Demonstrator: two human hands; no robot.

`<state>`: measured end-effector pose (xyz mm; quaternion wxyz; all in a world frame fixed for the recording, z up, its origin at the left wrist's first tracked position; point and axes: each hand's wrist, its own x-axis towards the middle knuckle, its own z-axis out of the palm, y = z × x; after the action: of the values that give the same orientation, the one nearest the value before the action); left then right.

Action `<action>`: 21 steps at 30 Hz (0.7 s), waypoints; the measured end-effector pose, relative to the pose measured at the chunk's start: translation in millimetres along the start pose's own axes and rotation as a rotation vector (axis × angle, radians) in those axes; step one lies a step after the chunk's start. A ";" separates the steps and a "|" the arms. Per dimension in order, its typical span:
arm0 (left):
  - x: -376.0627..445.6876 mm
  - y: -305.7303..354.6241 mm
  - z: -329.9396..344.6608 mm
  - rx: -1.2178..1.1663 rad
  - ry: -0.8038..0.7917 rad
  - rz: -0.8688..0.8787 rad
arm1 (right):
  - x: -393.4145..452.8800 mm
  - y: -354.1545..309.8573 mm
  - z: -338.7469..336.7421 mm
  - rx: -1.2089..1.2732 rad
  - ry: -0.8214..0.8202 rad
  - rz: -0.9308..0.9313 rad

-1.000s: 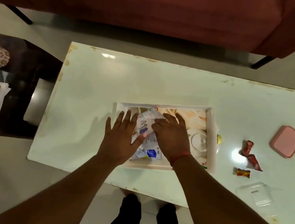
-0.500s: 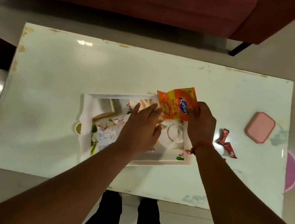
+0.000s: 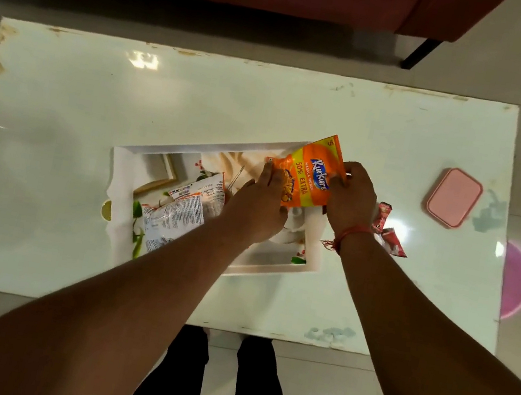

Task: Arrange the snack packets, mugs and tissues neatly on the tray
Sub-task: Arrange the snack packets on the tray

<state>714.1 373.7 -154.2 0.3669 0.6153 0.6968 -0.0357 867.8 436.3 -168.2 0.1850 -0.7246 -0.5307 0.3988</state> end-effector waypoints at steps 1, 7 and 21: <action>1.0 2.2 1.3 -0.047 0.008 -0.013 | -2.3 -0.6 2.7 0.066 0.026 0.019; 8.2 8.9 5.8 -0.135 0.040 -0.046 | -6.5 -0.1 14.9 0.134 0.067 0.059; -44.0 -39.0 -11.6 -0.128 0.437 0.056 | -81.7 -4.0 11.1 -0.111 0.169 -0.276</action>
<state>673.0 333.6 -137.0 0.2464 0.6031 0.7431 0.1527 847.1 361.1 -141.1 0.2417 -0.6850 -0.6288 0.2774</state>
